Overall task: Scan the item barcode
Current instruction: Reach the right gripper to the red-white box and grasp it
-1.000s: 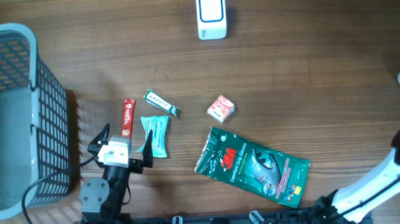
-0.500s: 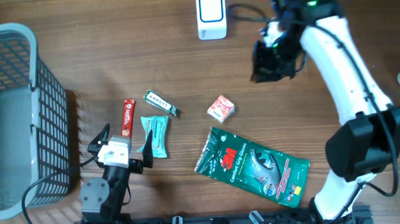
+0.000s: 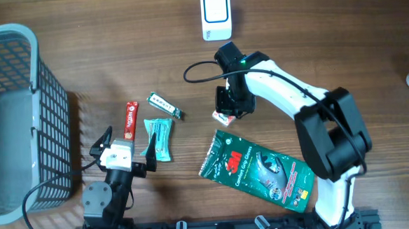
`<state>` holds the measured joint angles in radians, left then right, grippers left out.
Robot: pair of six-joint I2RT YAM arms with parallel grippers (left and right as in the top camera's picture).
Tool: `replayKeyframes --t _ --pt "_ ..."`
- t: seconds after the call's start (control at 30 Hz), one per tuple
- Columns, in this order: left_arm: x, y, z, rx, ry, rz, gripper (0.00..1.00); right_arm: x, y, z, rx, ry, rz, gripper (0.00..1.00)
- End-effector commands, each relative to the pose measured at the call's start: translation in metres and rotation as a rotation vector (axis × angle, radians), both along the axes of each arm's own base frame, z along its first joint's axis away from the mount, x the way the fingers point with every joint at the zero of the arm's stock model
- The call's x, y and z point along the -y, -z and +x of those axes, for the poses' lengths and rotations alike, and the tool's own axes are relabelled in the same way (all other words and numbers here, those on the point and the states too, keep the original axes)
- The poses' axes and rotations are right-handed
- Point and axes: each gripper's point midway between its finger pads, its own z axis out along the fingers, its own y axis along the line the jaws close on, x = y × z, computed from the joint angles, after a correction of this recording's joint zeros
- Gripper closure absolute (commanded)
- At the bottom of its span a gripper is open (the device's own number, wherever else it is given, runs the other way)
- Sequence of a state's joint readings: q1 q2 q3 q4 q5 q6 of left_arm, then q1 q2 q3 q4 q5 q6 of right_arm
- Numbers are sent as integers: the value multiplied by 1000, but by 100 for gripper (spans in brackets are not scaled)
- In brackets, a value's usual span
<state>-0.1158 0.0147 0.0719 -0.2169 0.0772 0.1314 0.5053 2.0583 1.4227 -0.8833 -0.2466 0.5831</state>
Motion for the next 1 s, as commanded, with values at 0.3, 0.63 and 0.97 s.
replayKeyframes --t 0.3,0.63,0.97 --pt "1 1 0 7 11 16 0 18 -144 69 193 -27 -64 96" --pt "1 1 0 7 11 16 0 79 -153 11 40 -21 -306 36" --pt "1 1 0 7 11 16 0 125 -222 -26 498 184 -190 0"
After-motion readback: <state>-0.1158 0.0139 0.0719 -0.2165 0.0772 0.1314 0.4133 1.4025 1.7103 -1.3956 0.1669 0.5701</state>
